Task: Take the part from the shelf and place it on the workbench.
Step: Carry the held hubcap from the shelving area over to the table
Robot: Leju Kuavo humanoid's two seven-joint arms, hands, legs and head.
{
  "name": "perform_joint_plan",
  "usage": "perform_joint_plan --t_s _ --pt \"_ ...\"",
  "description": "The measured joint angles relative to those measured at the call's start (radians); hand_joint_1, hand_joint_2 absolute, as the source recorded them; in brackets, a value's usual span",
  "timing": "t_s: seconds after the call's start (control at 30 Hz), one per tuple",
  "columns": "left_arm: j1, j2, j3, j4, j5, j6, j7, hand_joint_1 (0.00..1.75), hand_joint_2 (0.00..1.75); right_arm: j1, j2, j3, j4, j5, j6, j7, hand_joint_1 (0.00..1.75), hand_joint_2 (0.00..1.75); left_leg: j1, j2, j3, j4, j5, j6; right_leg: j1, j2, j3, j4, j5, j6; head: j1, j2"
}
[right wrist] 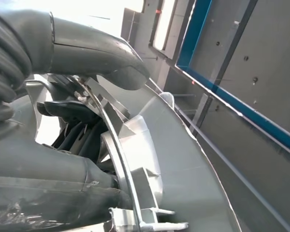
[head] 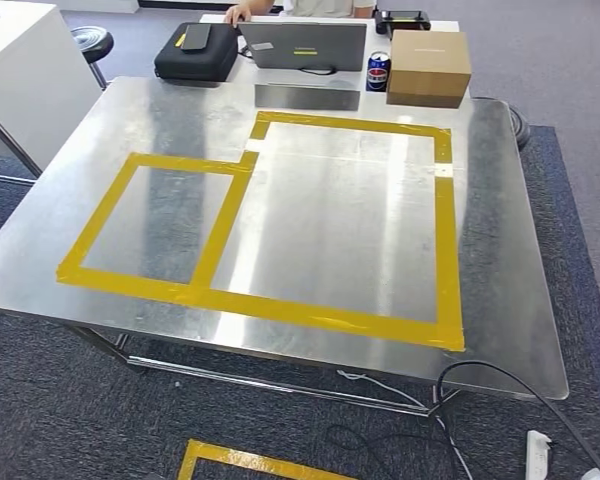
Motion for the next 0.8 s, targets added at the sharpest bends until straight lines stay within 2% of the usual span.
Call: perform_joint_plan --t_s 0.03,0.07,0.13,0.17,0.23,0.27,0.37,0.53,0.8 --pt "0.000 0.000 0.000 0.000 0.000 0.000 0.002 0.00 1.75 0.000 0.001 -0.001 0.000 0.000 0.000 0.000 1.75 1.75 0.000 0.000 -0.026 0.006 -0.011 0.001 0.000 0.002 0.005 0.000 -0.006 0.000 0.000 0.000" --pt "0.001 0.000 0.000 0.000 0.002 0.001 0.002 0.00 1.75 0.000 0.001 -0.002 0.000 0.000 0.000 0.000 1.75 1.75 -0.001 0.000 -0.038 -0.013 0.007 0.003 0.000 0.003 0.010 0.000 -0.012 0.000 -0.001 0.000" --pt "0.001 0.001 0.000 0.000 0.008 0.004 -0.001 0.00 1.75 0.001 0.001 -0.005 0.003 0.002 0.000 0.000 1.75 1.75 -0.003 0.000 -0.026 -0.112 0.106 0.012 0.000 0.004 0.019 0.000 -0.018 0.003 0.000 0.000" --pt "0.001 0.002 0.000 0.000 0.012 0.005 -0.002 0.00 1.75 0.002 0.001 -0.006 0.005 0.003 0.000 -0.001 1.75 1.75 -0.005 0.000 -0.016 -0.165 0.146 0.016 0.001 0.006 0.022 0.001 -0.019 0.007 0.000 0.000" --pt "0.000 0.002 0.001 0.000 0.020 0.006 -0.003 0.00 1.75 0.006 0.001 -0.010 0.012 -0.004 0.000 -0.002 1.75 1.75 -0.007 0.000 -0.003 -0.224 0.184 0.023 0.003 0.008 0.025 0.000 -0.019 0.017 0.000 0.000" --pt "0.001 0.002 0.001 0.000 0.027 0.006 -0.003 0.00 1.75 0.008 0.001 -0.013 0.019 -0.012 0.001 -0.003 1.75 1.75 -0.007 -0.001 -0.002 -0.230 0.189 0.019 0.005 0.008 0.027 -0.001 -0.025 0.018 0.001 0.000" --pt "0.005 -0.001 0.000 0.000 0.058 0.007 -0.003 0.00 1.75 0.016 0.001 -0.037 0.064 -0.034 0.003 -0.002 1.75 1.75 -0.005 -0.002 0.002 -0.235 0.209 0.014 0.009 0.005 0.036 -0.008 -0.033 0.008 0.004 0.000" --pt "0.005 -0.002 -0.001 0.000 0.074 0.011 -0.005 0.00 1.75 0.018 -0.004 -0.124 0.173 -0.058 0.001 -0.001 1.75 1.75 -0.005 -0.002 0.006 -0.235 0.209 0.025 0.008 0.003 0.047 -0.023 -0.015 0.029 0.004 0.000" --pt "0.006 -0.002 -0.001 0.000 0.080 -0.022 -0.026 0.00 1.75 0.011 -0.024 -0.215 0.302 -0.037 0.003 -0.002 1.75 1.75 -0.006 -0.001 0.008 -0.235 0.204 0.032 0.006 0.004 0.049 -0.025 -0.016 0.036 0.003 0.000"
